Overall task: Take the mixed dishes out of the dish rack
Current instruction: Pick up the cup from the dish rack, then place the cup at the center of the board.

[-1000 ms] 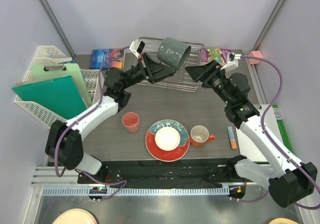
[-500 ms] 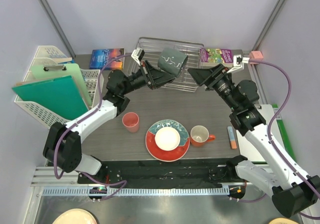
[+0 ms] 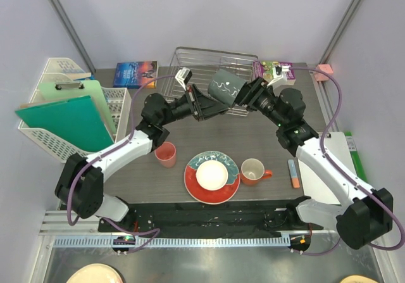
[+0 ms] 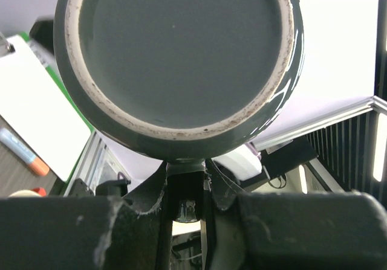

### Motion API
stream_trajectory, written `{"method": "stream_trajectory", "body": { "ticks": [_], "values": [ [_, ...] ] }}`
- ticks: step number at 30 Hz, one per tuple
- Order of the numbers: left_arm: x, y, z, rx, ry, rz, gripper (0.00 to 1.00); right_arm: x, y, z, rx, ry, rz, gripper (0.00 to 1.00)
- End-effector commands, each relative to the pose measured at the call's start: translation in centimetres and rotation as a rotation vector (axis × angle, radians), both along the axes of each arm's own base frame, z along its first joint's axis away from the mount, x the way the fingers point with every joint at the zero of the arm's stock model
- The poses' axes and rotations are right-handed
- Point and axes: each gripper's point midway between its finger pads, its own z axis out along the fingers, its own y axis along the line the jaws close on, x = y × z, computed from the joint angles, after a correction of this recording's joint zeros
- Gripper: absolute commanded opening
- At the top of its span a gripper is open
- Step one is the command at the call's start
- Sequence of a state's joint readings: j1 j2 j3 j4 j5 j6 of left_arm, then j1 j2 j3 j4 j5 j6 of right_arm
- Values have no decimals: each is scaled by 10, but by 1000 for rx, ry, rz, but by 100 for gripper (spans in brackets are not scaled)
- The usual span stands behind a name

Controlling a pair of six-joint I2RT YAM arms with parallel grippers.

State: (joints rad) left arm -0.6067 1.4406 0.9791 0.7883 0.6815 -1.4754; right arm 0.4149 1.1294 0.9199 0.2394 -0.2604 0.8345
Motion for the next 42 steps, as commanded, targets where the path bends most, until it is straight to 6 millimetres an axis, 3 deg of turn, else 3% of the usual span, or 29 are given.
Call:
{"method": "stream_trajectory", "body": {
  "ticks": [1, 2, 8, 14, 16, 17, 19, 21, 22, 25, 26, 28, 30, 31, 33, 35, 36, 38, 42],
  "values": [
    [-18, 2, 19, -58, -123, -10, 0, -4, 11, 63, 88, -159, 62, 44],
    [-20, 0, 16, -54, -119, -12, 0, -5, 14, 66, 101, -155, 76, 33],
    [-19, -2, -4, -19, -104, -12, 0, -7, 11, 69, 97, -161, 63, 3],
    [-7, -3, -23, 67, -113, 24, 0, -15, -8, 74, 35, -147, -20, 1],
    [1, -1, -28, 91, -133, 54, 1, -14, -17, 65, -28, -117, -64, 1],
    [10, 3, -32, 106, -119, 82, 11, -18, -23, 74, -34, -130, -83, 1],
    [26, 9, -38, 123, -111, 121, 30, -19, -35, 68, -82, -106, -138, 1],
    [39, 14, -41, 130, -91, 144, 39, -27, -45, 74, -105, -108, -172, 1],
    [50, 21, -43, 131, -78, 170, 50, -27, -51, 76, -126, -112, -203, 1],
    [73, 33, -48, 138, -98, 185, 61, -36, -62, 89, -157, -116, -229, 1],
    [86, 37, -62, 167, -63, 195, 63, -37, -66, 86, -174, -94, -245, 1],
    [110, 54, -70, 183, -18, 242, 67, -39, -68, 90, -194, -84, -248, 1],
    [126, 69, -83, 194, 28, 284, 68, -31, -78, 67, -267, 9, -302, 1],
    [136, 85, -93, 203, 56, 335, 69, -29, -79, 66, -287, 24, -310, 1],
    [141, 100, -96, 219, 57, 394, 69, -26, -88, 37, -394, 124, -336, 1],
    [146, 114, -112, 305, 72, 475, 69, -21, -90, 9, -489, 210, -336, 1],
    [142, 119, -105, 334, 50, 499, 69, -19, -96, 0, -546, 226, -351, 1],
    [144, 129, -111, 442, 76, 563, 69, -16, -99, -19, -634, 279, -349, 1],
    [136, 153, -94, 577, -11, 677, 69, -12, -101, -38, -772, 310, -319, 1]
  ]
}}
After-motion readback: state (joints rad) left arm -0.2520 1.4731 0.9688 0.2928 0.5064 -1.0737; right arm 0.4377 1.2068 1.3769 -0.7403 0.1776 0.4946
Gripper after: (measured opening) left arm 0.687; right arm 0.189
